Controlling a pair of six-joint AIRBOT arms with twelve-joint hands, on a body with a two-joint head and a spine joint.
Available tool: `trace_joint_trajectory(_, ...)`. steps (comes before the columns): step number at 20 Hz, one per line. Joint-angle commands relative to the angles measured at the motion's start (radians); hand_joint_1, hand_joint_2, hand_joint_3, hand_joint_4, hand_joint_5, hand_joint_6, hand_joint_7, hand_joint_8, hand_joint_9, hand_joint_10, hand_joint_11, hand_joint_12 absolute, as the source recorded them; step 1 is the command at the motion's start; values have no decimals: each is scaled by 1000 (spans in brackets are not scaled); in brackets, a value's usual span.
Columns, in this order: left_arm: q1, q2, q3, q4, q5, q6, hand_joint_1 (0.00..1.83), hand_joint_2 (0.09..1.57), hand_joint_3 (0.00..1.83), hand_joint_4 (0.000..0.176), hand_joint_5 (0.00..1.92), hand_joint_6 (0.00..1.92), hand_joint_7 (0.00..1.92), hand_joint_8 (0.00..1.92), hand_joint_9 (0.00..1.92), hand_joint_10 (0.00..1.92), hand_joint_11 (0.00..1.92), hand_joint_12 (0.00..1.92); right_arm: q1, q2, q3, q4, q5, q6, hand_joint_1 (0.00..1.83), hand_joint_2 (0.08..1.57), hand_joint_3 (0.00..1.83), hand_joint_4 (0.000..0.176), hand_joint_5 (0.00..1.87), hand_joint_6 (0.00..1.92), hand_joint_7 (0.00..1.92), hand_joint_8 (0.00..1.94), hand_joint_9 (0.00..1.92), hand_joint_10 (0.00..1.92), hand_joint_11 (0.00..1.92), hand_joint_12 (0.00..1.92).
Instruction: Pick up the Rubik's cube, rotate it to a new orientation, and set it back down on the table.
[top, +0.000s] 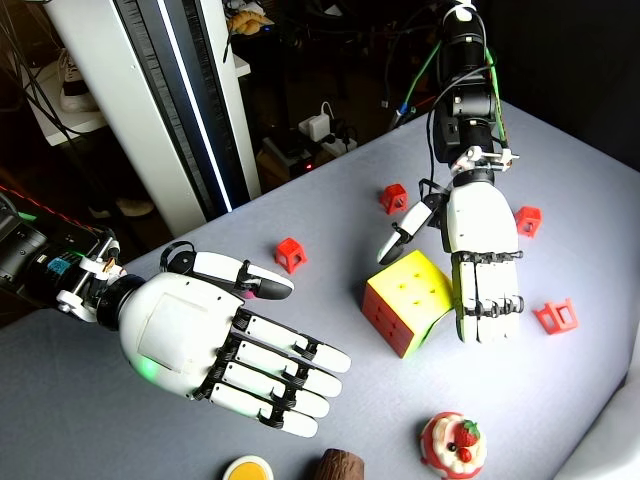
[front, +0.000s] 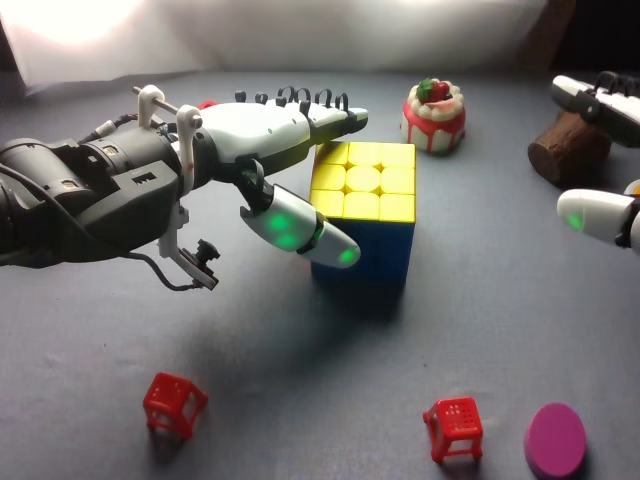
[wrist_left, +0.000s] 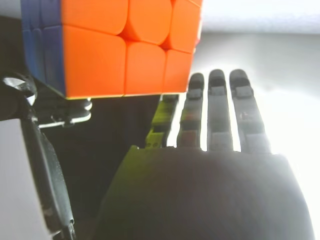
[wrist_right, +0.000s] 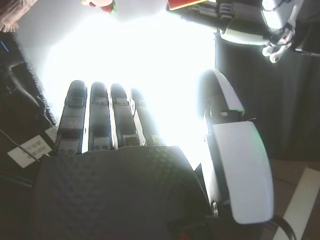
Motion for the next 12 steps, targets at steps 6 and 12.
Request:
trace_joint_trajectory(6,-22,-13,5,1,-96,-4,707,904,26,0,0,0,0,0,0,0,41,22,6,-1,6,4,122,6,413,1278,1,0,0,0,0,0,0,0,0,0)
trace_joint_trajectory(12,-22,-23,12,10,-88,-4,927,989,3,0,296,85,375,92,209,630,0,1593,5,-1,6,4,122,6,399,1278,1,0,0,0,0,0,0,0,0,0)
